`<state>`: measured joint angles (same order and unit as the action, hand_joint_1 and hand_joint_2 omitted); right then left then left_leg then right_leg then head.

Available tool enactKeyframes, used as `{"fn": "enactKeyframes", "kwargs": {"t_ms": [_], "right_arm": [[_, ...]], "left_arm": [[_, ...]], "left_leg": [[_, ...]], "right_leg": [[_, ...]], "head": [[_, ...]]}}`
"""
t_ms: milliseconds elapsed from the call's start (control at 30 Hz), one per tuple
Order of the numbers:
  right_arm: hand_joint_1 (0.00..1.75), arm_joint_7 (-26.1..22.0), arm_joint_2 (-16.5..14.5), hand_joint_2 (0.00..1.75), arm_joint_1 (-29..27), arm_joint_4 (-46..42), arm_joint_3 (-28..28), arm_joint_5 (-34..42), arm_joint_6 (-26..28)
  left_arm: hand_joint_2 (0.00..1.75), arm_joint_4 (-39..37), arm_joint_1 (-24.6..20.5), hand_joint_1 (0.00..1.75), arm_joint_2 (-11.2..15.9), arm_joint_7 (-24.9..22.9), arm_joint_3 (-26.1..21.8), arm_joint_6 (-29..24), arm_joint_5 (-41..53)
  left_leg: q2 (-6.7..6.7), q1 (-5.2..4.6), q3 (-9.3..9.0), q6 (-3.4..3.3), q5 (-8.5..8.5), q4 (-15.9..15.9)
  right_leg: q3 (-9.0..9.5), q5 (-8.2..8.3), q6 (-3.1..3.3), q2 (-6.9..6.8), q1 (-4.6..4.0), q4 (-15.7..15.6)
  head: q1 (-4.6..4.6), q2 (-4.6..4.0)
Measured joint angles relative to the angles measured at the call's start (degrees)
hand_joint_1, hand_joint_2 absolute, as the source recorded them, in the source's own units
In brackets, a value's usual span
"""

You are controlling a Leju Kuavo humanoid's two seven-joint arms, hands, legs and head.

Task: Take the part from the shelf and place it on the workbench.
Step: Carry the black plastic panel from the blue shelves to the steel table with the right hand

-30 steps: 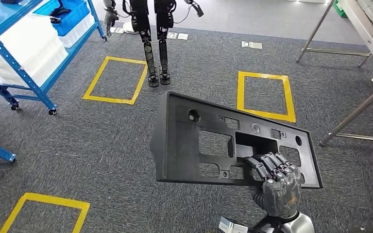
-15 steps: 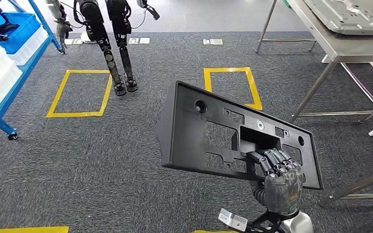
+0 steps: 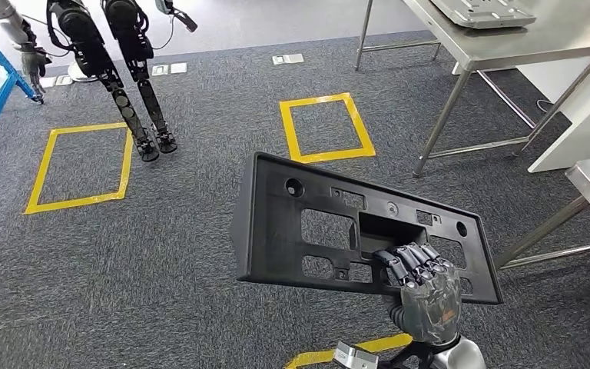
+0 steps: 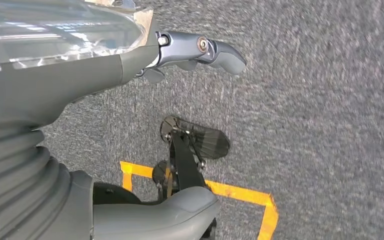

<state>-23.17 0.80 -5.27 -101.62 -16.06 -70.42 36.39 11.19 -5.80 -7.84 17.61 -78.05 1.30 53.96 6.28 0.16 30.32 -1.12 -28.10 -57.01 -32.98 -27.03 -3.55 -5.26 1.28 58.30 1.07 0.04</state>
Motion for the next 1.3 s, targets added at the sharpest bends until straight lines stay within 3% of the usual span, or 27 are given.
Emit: {"fn": "enactKeyframes", "kwargs": {"t_ms": [33, 100, 133, 167, 233, 300, 333, 367, 400, 467, 533, 600, 633, 700, 733, 767, 833, 867, 900, 967, 1033, 1100, 1133, 1200, 1267, 1300], "right_arm": [[1.75, 0.01, 0.04, 1.75, 0.06, 0.11, -0.15, -0.02, 0.0], [1.75, 0.02, 0.14, 1.75, 0.12, 0.26, -0.33, -0.04, 0.0], [1.75, 0.02, 0.2, 1.75, 0.14, 0.28, -0.4, -0.04, 0.0], [1.75, 0.04, 0.22, 1.75, 0.2, 0.31, -0.49, -0.04, 0.0], [1.75, 0.1, 0.23, 1.75, 0.34, 0.44, -0.79, -0.08, 0.0], [1.75, 0.2, 0.23, 1.75, 0.43, 0.7, -1.09, -0.18, 0.0], [1.75, 0.27, 0.23, 1.75, 0.47, 0.86, -1.24, -0.3, 0.0], [1.75, 0.36, 0.23, 1.75, 0.58, 1.03, -1.41, -0.44, 0.0], [1.75, 0.53, 0.22, 1.75, 0.77, 1.22, -1.67, -0.67, 0.0], [1.75, 1.09, 0.2, 1.75, 1.39, 1.57, -2.35, -1.11, 0.0], [1.75, 1.79, 0.15, 1.75, 2.02, 1.85, -3.0, -1.4, 0.0], [1.75, 2.13, 0.15, 1.75, 2.27, 1.95, -3.3, -1.56, 0.0], [1.75, 2.16, 0.19, 1.75, 2.28, 1.95, -3.34, -1.55, 0.01], [1.75, 2.11, 0.27, 1.75, 2.49, 1.96, -3.35, -1.37, 0.01], [1.75, 2.04, 0.31, 1.75, 2.62, 1.97, -3.33, -1.25, 0.01], [1.75, 1.96, 0.34, 1.75, 2.74, 2.01, -3.3, -1.16, 0.01], [1.75, 1.8, 0.43, 1.75, 2.76, 2.15, -3.16, -1.1, 0.01], [1.75, 1.75, 0.46, 1.75, 2.74, 2.23, -3.09, -1.1, 0.01], [1.75, 1.75, 0.48, 1.75, 2.74, 2.29, -3.02, -1.13, 0.01], [1.75, 1.91, 0.48, 1.75, 2.82, 2.34, -2.9, -1.37, 0.01], [1.75, 2.34, 0.47, 1.75, 2.93, 2.38, -2.86, -1.81, 0.02], [1.75, 2.85, 0.49, 1.75, 2.98, 2.42, -2.84, -2.13, 0.02], [1.75, 3.06, 0.5, 1.75, 2.96, 2.42, -2.83, -2.21, 0.02], [1.75, 3.43, 0.49, 1.75, 3.05, 2.37, -2.8, -2.26, 0.02], [1.75, 3.83, 0.47, 1.75, 3.21, 2.33, -2.79, -2.28, 0.02], [1.75, 3.96, 0.48, 1.75, 3.24, 2.33, -2.78, -2.28, 0.02]], "left_arm": [[1.75, 0.01, -0.02, 0.0, 0.04, -0.02, 0.0, -0.01, 0.0], [1.75, 0.01, -0.18, 0.0, 0.03, -0.05, 0.0, -0.01, 0.01], [1.75, 0.01, -0.27, 0.0, 0.03, -0.05, 0.0, -0.01, 0.0], [1.75, 0.0, -0.29, 0.0, 0.02, -0.05, 0.0, -0.01, -0.01], [1.75, -0.01, -0.17, 0.0, 0.01, -0.07, 0.01, -0.02, -0.01], [1.75, -0.02, 0.03, 0.0, -0.01, -0.1, 0.01, -0.14, -0.09], [1.75, -0.02, 0.08, 0.0, -0.01, -0.13, 0.0, -0.28, -0.23], [1.75, -0.02, 0.1, 0.0, -0.01, -0.16, -0.01, -0.44, -0.38], [1.75, -0.02, 0.08, 0.0, -0.02, -0.2, -0.02, -0.6, -0.52], [1.75, -0.02, 0.03, 0.0, -0.04, -0.26, -0.05, -0.82, -0.67], [1.75, -0.02, -0.03, 0.0, -0.1, -0.45, -0.15, -1.01, -0.69], [1.75, -0.02, -0.14, 0.0, -0.25, -0.63, -0.24, -1.22, -0.68], [1.75, -0.02, -0.21, 0.0, -0.34, -0.67, -0.26, -1.29, -0.65], [1.75, -0.01, -0.2, 0.0, -0.44, -0.69, -0.26, -1.3, -0.56], [1.75, 0.0, -0.16, 0.0, -0.41, -0.69, -0.26, -1.26, -0.51], [1.75, 0.01, -0.08, 0.0, -0.39, -0.69, -0.26, -1.16, -0.47], [1.75, 0.01, -0.03, 0.0, -0.37, -0.69, -0.26, -0.93, -0.4], [1.75, 0.01, -0.04, 0.0, -0.37, -0.69, -0.26, -0.83, -0.36], [1.75, 0.0, -0.07, 0.0, -0.38, -0.69, -0.26, -0.76, -0.3], [1.75, 0.0, -0.1, 0.0, -0.41, -0.69, -0.26, -0.7, -0.16], [1.75, 0.0, -0.12, 0.0, -0.4, -0.72, -0.26, -0.69, -0.07], [1.75, -0.01, -0.25, 0.0, -0.42, -0.76, -0.26, -0.69, -0.03], [1.75, -0.02, -0.35, 0.0, -0.42, -0.77, -0.26, -0.69, -0.01], [1.75, -0.02, -0.43, 0.0, -0.45, -0.79, -0.26, -0.7, 0.01], [1.75, -0.02, -0.26, 0.0, -0.46, -0.85, -0.26, -0.7, 0.03], [1.75, -0.02, -0.14, 0.0, -0.46, -0.89, -0.26, -0.69, 0.04]], "left_leg": [[0.61, -0.12, -0.21, 0.33, -0.17, -0.06], [1.82, 0.12, -0.58, 0.98, -0.5, -0.1], [1.23, 0.38, -0.5, 1.29, -1.09, -0.62], [-0.26, 0.64, 0.01, 1.55, -2.31, -2.14], [-4.47, 0.97, 2.8, 1.81, -6.24, -8.75], [-6.24, 1.01, 6.35, 1.9, -9.03, -15.95], [-6.42, 1.02, 7.14, 1.88, -8.77, -17.11], [-6.53, 1.03, 6.86, 1.81, -7.31, -15.94], [-6.89, 1.1, 5.53, 1.71, -4.96, -12.61], [-9.27, 1.41, 2.38, 1.57, -1.38, -5.03], [-10.99, 1.41, 1.12, 1.4, -0.62, -1.71], [-10.05, 1.11, 1.07, 0.77, -0.36, -1.23], [-9.37, 1.05, 0.94, 0.27, -0.07, -0.83], [-7.77, 1.1, 0.72, -0.61, 0.46, -0.06], [-6.95, 0.96, 0.68, -0.84, 0.52, 0.06], [-6.06, 0.84, 0.71, -0.96, 0.52, 0.06], [-4.31, 0.65, 0.76, -1.01, 0.45, 0.04], [-3.52, 0.63, 0.76, -0.97, 0.4, 0.02], [-2.81, 0.62, 0.71, -0.87, 0.34, 0.01], [-1.59, 0.44, 0.42, -0.47, 0.09, -0.03], [-0.55, 0.15, 0.06, 0.12, -0.23, -0.1], [0.5, 0.18, -0.28, 0.75, -0.43, -0.01], [0.24, 0.36, -0.32, 1.12, -0.7, -0.18], [-2.42, 0.73, 0.72, 1.71, -2.85, -2.99], [-5.52, 0.9, 4.11, 1.93, -6.86, -10.38], [-6.1, 0.91, 6.05, 1.98, -8.44, -14.3]], "right_leg": [[0.33, 0.31, 0.36, -0.39, -0.26, -0.63], [0.12, 0.63, 1.2, 1.27, -0.25, -0.69], [0.1, 0.78, 1.66, 2.1, -0.06, -0.8], [0.13, 0.95, 2.28, 2.93, 0.15, -0.92], [0.22, 1.15, 3.16, 4.5, 0.2, -0.98], [0.21, 1.16, 3.44, 6.23, -0.1, -0.96], [0.24, 1.16, 3.45, 7.17, -0.22, -0.92], [0.29, 1.16, 3.44, 8.09, -0.29, -0.84], [0.34, 1.15, 3.42, 9.01, -0.3, -0.7], [0.18, 1.14, 3.29, 10.56, -0.44, -0.31], [-0.47, 1.35, 2.76, 11.77, -0.56, -0.2], [-1.15, 1.77, 1.85, 12.89, -0.55, -0.48], [-1.54, 1.73, 1.57, 12.39, -0.58, -0.17], [-3.37, 0.08, 1.6, 9.4, -0.74, 3.26], [-4.97, -1.53, 1.82, 7.55, -0.67, 6.68], [-6.82, -3.25, 1.94, 6.55, -0.62, 10.64], [-9.01, -5.04, 1.6, 5.94, -0.44, 15.64], [-8.48, -4.63, 1.16, 5.74, -0.37, 14.95], [-6.72, -3.47, 0.64, 5.28, -0.28, 11.9], [-1.9, -0.76, 0.14, 2.81, -0.34, 3.43], [0.38, 0.53, 0.71, 1.26, -0.65, -0.76], [0.22, 0.73, 1.64, 2.32, -0.86, -0.89], [0.27, 0.86, 2.02, 3.01, -0.63, -1.02], [0.51, 1.17, 2.96, 4.31, -0.08, -1.28], [0.52, 1.26, 3.56, 5.58, 0.02, -1.32], [0.52, 1.25, 3.65, 6.34, -0.08, -1.31]], "head": [[-0.11, 0.0], [-0.34, 0.0], [-0.39, 0.0], [-0.5, 0.0], [-0.81, 0.0], [-0.96, 0.0], [-0.95, 0.0], [-0.95, 0.0], [-0.96, 0.0], [-0.93, 0.0], [-0.92, 0.0], [-0.94, 0.0], [-0.92, 0.01], [-0.61, 0.01], [-0.46, 0.01], [-0.32, 0.0], [-0.3, 0.0], [-0.28, 0.0], [-0.27, 0.0], [-0.27, 0.0], [-0.38, 0.0], [-0.51, 0.0], [-0.57, 0.0], [-0.74, 0.0], [-0.97, 0.0], [-1.01, 0.0]]}}
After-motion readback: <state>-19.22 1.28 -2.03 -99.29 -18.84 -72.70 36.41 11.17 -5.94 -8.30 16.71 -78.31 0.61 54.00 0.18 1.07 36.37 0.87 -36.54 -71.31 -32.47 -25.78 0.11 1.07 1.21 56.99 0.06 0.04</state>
